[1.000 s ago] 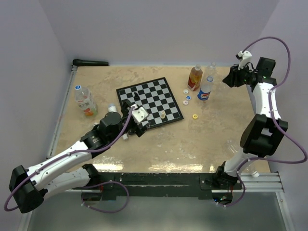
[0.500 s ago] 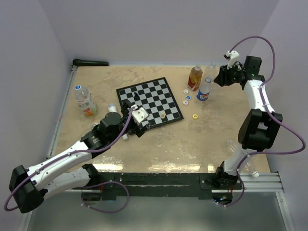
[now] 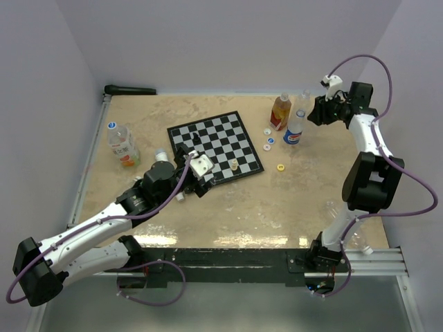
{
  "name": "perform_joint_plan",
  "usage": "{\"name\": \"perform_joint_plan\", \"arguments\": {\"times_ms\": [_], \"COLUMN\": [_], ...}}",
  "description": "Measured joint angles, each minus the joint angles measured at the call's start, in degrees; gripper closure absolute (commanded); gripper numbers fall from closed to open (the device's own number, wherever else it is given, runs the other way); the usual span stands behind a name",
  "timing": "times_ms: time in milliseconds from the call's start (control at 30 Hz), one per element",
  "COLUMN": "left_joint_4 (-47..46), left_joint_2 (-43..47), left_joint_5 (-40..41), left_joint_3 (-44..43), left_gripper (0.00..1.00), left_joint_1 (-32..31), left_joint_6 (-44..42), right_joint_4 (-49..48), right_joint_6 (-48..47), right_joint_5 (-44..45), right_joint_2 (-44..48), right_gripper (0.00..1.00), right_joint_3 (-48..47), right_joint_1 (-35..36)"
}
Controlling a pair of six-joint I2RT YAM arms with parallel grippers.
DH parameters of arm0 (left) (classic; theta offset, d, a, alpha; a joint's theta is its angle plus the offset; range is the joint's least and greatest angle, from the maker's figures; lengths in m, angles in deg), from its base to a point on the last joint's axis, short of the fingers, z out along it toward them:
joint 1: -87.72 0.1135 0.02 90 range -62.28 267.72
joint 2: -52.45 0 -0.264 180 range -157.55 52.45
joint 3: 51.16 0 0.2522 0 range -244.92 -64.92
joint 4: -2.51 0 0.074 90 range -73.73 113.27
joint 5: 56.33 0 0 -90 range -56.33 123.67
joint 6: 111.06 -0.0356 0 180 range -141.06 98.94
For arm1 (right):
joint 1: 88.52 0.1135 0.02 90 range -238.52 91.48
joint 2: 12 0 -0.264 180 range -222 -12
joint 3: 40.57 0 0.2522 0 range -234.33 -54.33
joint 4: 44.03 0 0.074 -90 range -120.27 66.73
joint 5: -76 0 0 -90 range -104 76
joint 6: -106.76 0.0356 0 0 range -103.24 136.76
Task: Unscrew the bottle caps
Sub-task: Place the plastic bottle at the center of the board.
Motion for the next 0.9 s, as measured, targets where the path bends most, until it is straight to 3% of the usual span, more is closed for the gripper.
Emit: {"name": "perform_joint_plan", "arguments": {"times_ms": [100,367,900], "left_joint_4": [0.0,0.0,0.02], "left_joint_2": [0.0,0.0,0.52], "left_joint_5": [0.0,0.0,-0.17], "left_joint_3": [0.0,0.0,0.02], "left_gripper": [0.0,0.0,0.0], "left_joint_1": [0.0,0.0,0.0], "left_joint_6": [0.0,-0.02,0.11], "right_joint_4": [-0.02,0.02,0.33], "right_joint_6": [-0.11,-0.55,-0.83], "right_joint_5": [0.04,0.22,2.05], "right_joint_2": [0.0,0.26,8.55], "right_gripper": [0.48,0.33,0.26], "right_joint_3": [0.0,0.0,0.04], "right_joint_1": [0.15,0.17,-0.61]}}
